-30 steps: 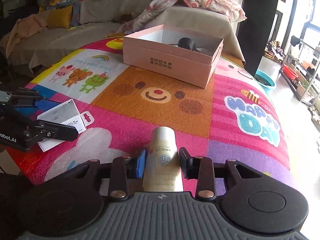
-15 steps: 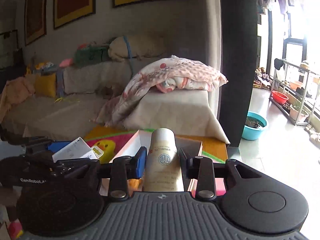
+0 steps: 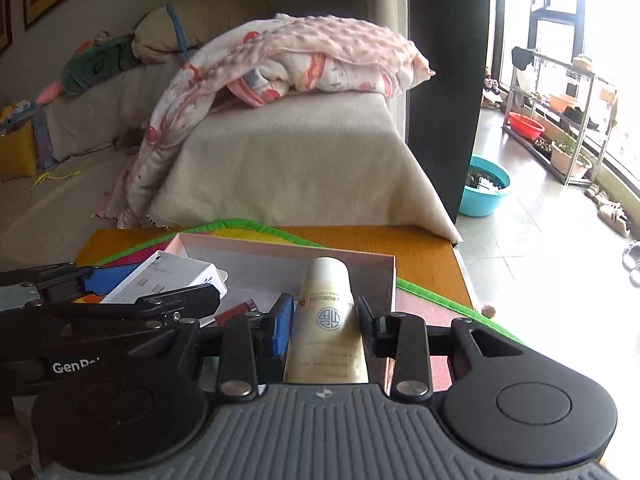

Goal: Organize rigid objects
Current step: 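Lower the USB-C box and lotion tube into the pink box and open both tools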

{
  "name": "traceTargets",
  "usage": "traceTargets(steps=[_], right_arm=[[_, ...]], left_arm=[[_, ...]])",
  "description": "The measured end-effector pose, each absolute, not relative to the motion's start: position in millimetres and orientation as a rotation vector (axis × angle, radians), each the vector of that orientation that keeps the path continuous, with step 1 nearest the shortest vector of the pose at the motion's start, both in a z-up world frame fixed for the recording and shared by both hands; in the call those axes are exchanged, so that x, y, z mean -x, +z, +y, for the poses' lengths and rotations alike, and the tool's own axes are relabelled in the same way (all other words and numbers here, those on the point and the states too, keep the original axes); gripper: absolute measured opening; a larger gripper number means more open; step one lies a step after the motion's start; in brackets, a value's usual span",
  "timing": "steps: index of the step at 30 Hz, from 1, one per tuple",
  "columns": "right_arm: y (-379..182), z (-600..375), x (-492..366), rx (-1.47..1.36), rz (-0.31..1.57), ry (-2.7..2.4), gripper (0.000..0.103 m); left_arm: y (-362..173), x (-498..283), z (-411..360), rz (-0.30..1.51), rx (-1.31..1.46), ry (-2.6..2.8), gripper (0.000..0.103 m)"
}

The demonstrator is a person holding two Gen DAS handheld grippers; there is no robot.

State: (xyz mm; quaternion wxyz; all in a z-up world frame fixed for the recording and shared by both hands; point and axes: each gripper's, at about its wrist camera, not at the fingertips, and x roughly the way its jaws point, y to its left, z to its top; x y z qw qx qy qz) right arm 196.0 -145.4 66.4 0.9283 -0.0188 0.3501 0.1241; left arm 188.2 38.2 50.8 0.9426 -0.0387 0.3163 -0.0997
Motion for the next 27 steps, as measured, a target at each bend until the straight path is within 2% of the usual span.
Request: traceTargets(steps=[3,8,12,14,19,23,27], right_arm=[[56.1,-149.7,-198.5,0.038,0.712,0.246,0.045],[55.1,-158.8,-197.1,-0.028,0.731,0.273,0.046],[64.7,-159.6,-182.2,-0.018,0.708,0.262,0.051],[74.0,-162.1,-166.4,-0.006,0.672,0.248,0.055],[96.2,-179.7,-112.0,-0.003,0.580,0.188,0.075],[94.9,-195.7,-58.1,-0.044,0.578,0.181,0.085],[61.9,-197.8,-11.2,-0.092,0.646,0.179,0.093]], left_arm=[[47.2,-189.8,39.5,0.646,0.087,-0.220,0.073],[55.2,-184.0,37.8,0.630,0.070,-0.229,0.073],[70.9,-165.0,36.4,0.583,0.058,-0.228,0.073],[80.9,-147.7,37.8,0.552,0.048,-0.228,0.073],[97.6,-75.7,55.3,0.490,0.044,-0.204,0.073],[76.7,-12.6,56.0,0.516,0.024,-0.201,0.073],[34.0,29.8,49.0,0.574,0.023,-0.127,0.073]])
